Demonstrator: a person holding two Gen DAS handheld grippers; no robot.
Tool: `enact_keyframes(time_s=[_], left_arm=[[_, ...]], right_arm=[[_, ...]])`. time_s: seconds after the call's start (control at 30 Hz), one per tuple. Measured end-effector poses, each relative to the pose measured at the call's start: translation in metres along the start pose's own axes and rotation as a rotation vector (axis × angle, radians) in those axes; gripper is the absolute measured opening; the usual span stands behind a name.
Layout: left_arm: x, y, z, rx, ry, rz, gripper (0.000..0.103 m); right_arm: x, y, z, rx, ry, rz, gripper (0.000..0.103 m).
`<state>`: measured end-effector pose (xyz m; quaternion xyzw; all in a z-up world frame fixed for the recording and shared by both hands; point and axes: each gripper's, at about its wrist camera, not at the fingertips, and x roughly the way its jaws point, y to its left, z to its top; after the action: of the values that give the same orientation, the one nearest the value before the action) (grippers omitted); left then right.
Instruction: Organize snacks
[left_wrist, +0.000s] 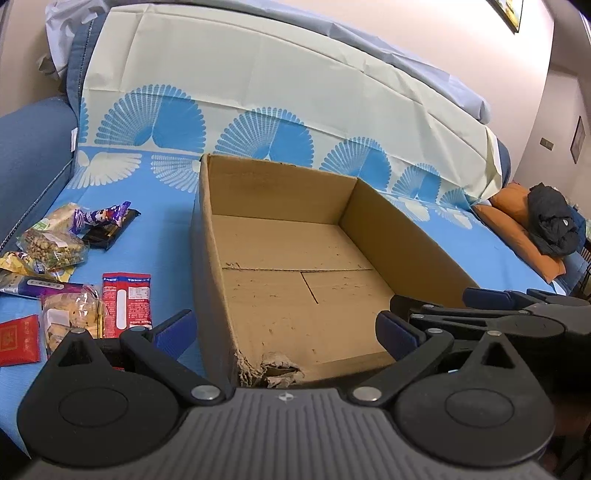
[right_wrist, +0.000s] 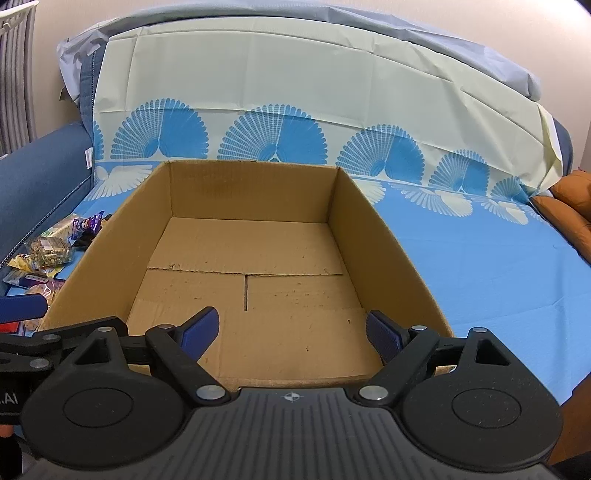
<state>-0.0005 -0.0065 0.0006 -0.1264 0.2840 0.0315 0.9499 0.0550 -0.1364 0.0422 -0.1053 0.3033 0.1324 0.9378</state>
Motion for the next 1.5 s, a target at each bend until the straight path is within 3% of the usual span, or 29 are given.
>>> enact_keyframes(time_s=[0.9,1.07,1.17,1.3,1.37,1.43,1.5], left_arm=[[0.0,0.004,-0.005,-0.02,0.008,-0.028,0.103],[-0.003,0.003,-0.007,-0.019,-0.015,-0.048,0.103],[-0.006,0.003,-0.008,0.005,-0.034,-0.043,0.101],[-0.01,0.008,-0.007,-0.001,-0.042,-0.056,0.076],[-0.014,0.014,-0.005,-0.012,-0.032,-0.056,0.061],[-0.018,0.027,0.0,-0.039,-0.009,-0.074,0.035],[-0.024,0.045,0.009,-0.084,0.005,-0.11,0.024]], right_arm=[[-0.001,0.0,0.0,-0.011,-0.011,-0.001,0.087],[-0.003,-0.001,0.0,0.0,-0.019,0.011,0.085],[-0.003,-0.002,-0.001,0.013,-0.017,0.029,0.076],[-0.005,0.001,0.004,0.015,-0.025,0.05,0.059],[-0.007,0.005,0.006,0.02,-0.029,0.065,0.056],[-0.009,0.011,0.009,0.009,-0.032,0.077,0.055],[-0.013,0.018,0.011,0.009,-0.046,0.104,0.055]])
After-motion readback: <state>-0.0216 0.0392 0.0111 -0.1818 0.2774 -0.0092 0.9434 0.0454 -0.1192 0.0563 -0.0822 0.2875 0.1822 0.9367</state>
